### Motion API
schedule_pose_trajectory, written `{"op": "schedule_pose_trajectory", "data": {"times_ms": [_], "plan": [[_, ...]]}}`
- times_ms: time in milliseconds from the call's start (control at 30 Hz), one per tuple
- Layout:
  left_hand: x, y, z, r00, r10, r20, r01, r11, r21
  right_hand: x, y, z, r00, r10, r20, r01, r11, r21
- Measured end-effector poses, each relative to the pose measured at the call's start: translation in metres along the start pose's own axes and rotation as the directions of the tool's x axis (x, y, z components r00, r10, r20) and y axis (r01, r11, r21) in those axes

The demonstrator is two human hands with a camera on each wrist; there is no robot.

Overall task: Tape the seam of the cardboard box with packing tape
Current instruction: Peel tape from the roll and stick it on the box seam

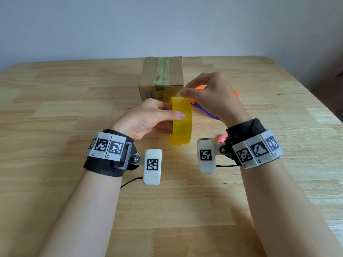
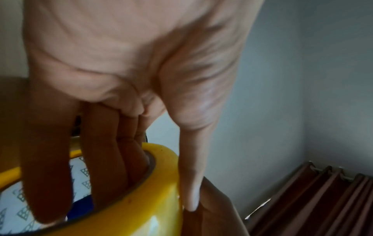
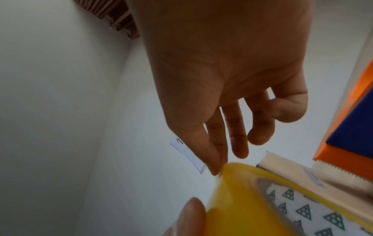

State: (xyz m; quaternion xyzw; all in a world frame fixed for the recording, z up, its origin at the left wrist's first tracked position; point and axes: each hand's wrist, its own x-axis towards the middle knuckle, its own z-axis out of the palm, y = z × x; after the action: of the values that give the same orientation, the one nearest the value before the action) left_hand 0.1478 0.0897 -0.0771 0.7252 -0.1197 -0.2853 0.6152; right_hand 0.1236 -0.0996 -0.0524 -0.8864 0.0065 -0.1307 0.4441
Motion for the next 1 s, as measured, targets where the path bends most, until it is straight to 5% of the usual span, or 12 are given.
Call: {"op": "schedule_pose_trajectory", "data": {"times_ms": [333,600,800,1000], "plan": [[-0.005,0.001,-0.006,0.999,-0.031,0.044,0.027,0.996,0.088,0.001,0.003,0.009,0.969,0.185,0.165,-0.208,0.969,0.135],[-0.005,0.0,-0.007,0.999,0.015,0.046,-0.02,0.994,0.107,-0.003,0.001,0.002,0.844,0.361,0.397,-0.383,0.923,-0.025],[-0.004,0.003,0.003,0.997,0.071,0.015,-0.073,0.989,0.125,-0.002,-0.003,-0.002,0.924,0.283,0.257,-0.321,0.939,0.121],[-0.01,0.025,0.026,0.992,0.114,-0.059,-0.118,0.99,-0.075,-0.003,-0.019,-0.025,0.964,0.239,0.113,-0.246,0.967,0.059]]}}
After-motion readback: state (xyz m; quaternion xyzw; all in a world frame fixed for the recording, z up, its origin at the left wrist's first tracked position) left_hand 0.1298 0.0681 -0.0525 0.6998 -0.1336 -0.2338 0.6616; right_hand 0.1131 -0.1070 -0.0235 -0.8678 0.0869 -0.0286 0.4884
